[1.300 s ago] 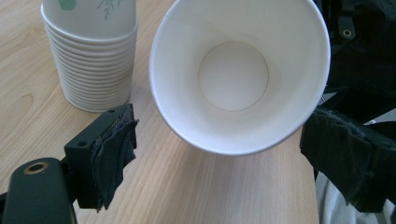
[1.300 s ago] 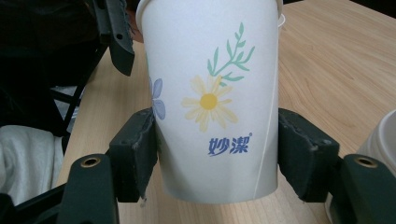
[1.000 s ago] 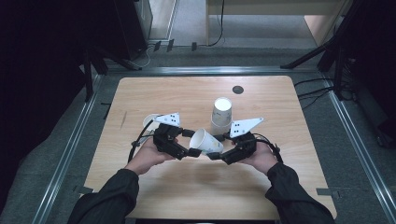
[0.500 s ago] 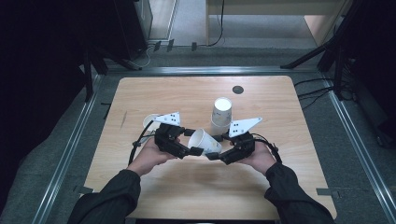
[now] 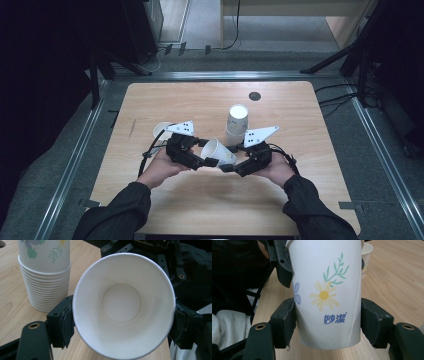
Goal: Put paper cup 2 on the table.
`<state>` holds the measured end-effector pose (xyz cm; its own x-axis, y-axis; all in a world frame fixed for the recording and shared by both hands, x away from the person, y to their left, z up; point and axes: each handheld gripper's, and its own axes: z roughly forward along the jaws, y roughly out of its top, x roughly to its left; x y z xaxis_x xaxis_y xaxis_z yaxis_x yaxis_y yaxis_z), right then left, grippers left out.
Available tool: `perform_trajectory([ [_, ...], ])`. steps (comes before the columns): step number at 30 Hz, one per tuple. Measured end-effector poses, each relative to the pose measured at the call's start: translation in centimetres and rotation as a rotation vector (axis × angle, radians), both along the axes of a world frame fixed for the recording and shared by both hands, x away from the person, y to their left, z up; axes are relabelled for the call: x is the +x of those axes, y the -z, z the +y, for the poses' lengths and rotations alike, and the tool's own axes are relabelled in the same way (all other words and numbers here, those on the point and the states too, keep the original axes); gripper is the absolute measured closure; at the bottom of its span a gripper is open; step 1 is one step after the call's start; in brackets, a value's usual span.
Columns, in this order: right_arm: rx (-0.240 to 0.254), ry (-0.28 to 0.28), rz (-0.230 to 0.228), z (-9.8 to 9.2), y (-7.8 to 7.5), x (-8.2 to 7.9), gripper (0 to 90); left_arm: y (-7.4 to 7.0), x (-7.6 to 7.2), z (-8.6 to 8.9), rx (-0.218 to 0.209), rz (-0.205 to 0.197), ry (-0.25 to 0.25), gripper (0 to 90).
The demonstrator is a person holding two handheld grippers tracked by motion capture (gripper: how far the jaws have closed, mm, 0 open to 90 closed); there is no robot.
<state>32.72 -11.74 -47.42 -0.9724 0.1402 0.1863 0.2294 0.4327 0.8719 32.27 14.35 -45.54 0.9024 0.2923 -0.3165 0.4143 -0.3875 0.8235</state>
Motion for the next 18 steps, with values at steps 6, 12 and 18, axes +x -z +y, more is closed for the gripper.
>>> perform_trajectory([
  [6, 0.002, 0.006, -0.001, 0.05, 0.02, 0.01, 34.0, -0.04, 0.03, 0.08, 0.0, -0.007, -0.005, 21.5],
  [12, -0.006, 0.007, -0.002, 0.1, 0.01, -0.04, 33.6, -0.05, 0.0, 0.07, 0.007, -0.014, -0.004, 21.8],
  [18, -0.005, 0.01, -0.001, 0.14, -0.07, -0.05, 33.2, -0.14, -0.03, 0.14, 0.001, -0.015, -0.006, 21.9],
])
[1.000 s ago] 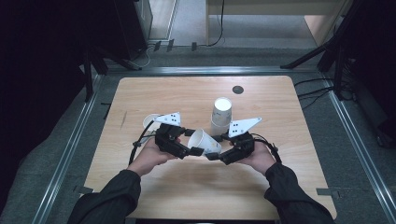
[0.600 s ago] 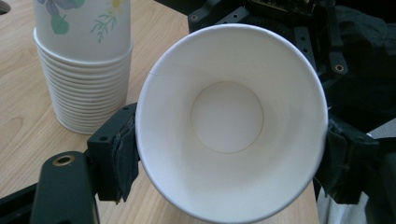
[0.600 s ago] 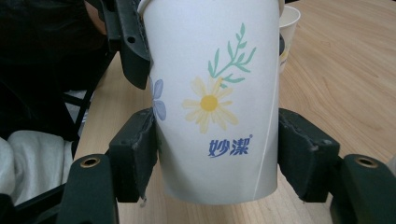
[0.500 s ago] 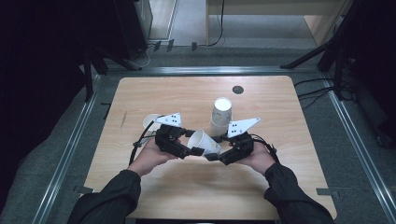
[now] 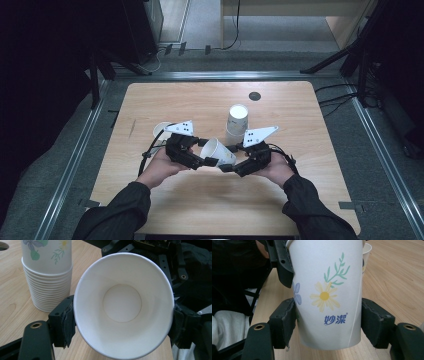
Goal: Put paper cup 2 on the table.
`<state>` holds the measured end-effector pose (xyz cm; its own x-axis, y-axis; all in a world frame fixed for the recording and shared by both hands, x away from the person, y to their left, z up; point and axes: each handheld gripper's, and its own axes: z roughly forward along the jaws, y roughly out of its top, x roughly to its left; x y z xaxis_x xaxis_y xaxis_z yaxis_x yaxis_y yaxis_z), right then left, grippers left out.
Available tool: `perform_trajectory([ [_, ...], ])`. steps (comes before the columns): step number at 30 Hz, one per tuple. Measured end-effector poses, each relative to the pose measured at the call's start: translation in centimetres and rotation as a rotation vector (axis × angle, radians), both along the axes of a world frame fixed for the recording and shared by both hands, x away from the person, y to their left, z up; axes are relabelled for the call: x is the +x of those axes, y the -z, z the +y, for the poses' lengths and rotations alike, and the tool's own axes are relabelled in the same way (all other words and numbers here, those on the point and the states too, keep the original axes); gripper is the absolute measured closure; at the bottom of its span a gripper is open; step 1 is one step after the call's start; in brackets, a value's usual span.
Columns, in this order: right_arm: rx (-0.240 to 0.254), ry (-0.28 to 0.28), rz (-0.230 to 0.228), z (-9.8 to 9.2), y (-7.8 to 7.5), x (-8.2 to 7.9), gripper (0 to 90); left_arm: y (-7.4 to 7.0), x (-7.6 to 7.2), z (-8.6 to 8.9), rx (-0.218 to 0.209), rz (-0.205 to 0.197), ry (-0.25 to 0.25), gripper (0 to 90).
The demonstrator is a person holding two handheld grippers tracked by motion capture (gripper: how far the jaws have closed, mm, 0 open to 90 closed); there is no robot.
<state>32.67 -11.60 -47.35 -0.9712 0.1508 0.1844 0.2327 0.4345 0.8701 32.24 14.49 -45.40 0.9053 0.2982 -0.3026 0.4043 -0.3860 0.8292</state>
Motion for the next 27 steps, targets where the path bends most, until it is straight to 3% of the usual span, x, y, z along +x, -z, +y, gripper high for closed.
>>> perform_trajectory([
  [18, -0.029, 0.02, 0.011, -0.6, 0.2, 0.2, 31.5, -0.8, 0.2, 1.4, -0.014, -0.011, -0.03, 22.1],
  [23, -0.046, 0.028, 0.005, -0.8, 0.3, 0.2, 30.5, -1.2, 0.1, 1.7, 0.005, -0.018, -0.039, 22.1],
  [27, -0.071, 0.047, 0.002, -1.2, 0.4, 0.3, 29.0, -1.3, 0.1, 1.8, 0.055, -0.028, -0.04, 22.0],
])
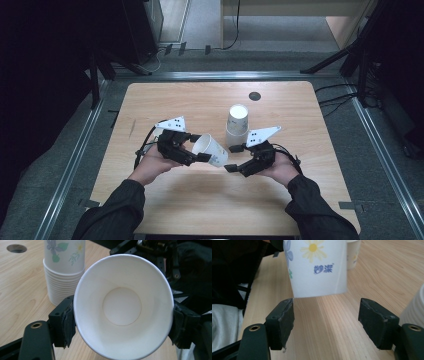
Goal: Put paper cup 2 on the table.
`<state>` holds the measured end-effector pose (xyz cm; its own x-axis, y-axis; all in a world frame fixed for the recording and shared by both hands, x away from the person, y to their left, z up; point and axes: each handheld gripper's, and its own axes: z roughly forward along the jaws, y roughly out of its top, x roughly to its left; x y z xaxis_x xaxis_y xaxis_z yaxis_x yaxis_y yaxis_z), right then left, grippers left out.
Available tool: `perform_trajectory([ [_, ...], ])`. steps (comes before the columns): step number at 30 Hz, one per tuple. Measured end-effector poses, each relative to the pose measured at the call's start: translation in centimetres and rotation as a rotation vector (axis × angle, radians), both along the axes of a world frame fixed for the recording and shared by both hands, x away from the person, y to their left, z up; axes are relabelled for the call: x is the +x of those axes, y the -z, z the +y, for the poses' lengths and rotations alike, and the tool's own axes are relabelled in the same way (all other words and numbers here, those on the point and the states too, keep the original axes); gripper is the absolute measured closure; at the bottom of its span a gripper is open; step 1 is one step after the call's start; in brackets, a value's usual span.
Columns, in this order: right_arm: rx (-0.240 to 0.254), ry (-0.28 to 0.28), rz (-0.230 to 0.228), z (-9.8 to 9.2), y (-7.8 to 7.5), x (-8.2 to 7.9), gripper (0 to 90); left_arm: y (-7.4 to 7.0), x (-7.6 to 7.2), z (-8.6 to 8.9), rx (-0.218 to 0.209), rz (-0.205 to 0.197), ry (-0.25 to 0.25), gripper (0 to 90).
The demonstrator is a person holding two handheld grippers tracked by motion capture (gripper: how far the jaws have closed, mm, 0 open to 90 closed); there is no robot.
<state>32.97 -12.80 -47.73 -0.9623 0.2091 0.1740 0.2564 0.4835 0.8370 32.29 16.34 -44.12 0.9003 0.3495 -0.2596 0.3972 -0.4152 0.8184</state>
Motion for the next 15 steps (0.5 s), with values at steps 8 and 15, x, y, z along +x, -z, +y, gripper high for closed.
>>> perform_trajectory([
  [8, -0.033, 0.046, -0.007, -1.2, -0.1, 0.0, 29.0, -0.2, 0.0, 1.0, 0.069, 0.008, -0.013, 22.0],
  [15, -0.06, 0.072, -0.026, -2.7, 0.3, -0.2, 29.3, -0.6, -0.5, 2.8, 0.127, 0.001, -0.043, 22.1],
])
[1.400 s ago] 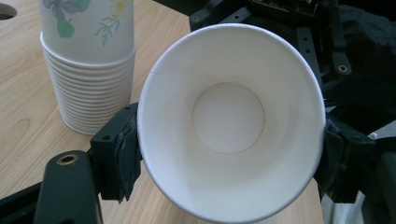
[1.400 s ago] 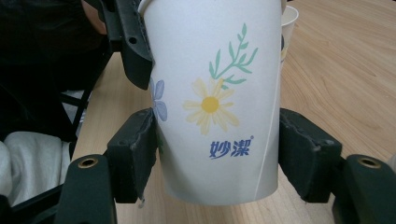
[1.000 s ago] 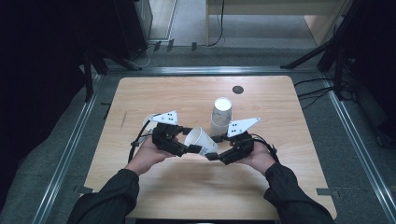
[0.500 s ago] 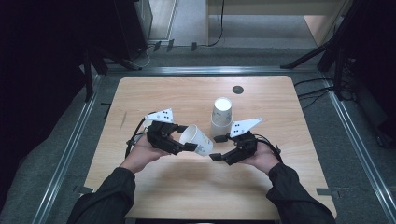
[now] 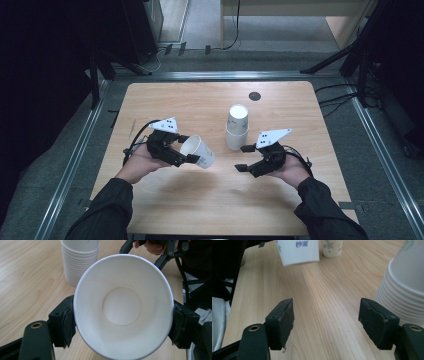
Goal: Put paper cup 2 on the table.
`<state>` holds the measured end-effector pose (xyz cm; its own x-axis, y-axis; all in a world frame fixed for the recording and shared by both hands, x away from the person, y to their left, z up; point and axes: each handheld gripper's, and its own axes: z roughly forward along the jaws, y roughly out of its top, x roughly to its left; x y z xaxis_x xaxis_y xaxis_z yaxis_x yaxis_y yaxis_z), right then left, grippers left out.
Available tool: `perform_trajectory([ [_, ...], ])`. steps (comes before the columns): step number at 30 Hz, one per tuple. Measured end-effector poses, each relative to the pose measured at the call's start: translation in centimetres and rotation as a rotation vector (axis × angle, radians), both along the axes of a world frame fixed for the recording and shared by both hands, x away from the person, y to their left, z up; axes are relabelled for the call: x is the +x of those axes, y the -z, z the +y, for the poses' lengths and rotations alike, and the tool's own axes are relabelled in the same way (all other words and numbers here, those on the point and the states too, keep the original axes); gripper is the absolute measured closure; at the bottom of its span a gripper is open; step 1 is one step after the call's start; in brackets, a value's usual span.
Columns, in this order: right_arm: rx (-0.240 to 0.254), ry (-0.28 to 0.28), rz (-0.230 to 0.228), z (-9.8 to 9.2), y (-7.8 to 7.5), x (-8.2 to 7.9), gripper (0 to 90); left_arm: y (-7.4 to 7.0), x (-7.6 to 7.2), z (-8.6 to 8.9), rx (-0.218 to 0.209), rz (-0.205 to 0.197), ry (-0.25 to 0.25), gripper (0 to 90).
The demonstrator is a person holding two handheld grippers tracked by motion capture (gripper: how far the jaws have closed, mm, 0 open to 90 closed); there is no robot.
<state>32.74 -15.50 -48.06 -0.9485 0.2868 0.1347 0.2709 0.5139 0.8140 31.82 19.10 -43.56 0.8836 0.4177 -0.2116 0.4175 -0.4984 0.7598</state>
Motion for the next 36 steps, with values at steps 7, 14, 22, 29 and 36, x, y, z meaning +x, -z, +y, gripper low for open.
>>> perform_trajectory([
  [7, -0.001, 0.03, -0.004, -1.0, 0.1, 0.1, 28.5, -0.6, -0.5, 1.6, 0.058, -0.007, -0.022, 22.0],
  [14, -0.014, 0.063, -0.009, -1.6, 0.5, 0.4, 26.5, -1.0, -0.9, 3.0, 0.11, -0.007, -0.038, 22.0],
  [22, -0.021, 0.062, -0.009, -1.7, 0.7, 0.4, 26.2, -1.0, -1.4, 4.8, 0.185, -0.002, -0.06, 22.1],
  [29, -0.024, 0.072, -0.005, -1.8, 0.8, 0.6, 26.2, -0.5, -1.4, 6.3, 0.243, 0.017, -0.084, 22.1],
  [36, -0.022, 0.078, 0.005, -2.1, 1.0, 0.8, 26.2, 0.2, -1.1, 7.7, 0.285, 0.041, -0.11, 22.2],
])
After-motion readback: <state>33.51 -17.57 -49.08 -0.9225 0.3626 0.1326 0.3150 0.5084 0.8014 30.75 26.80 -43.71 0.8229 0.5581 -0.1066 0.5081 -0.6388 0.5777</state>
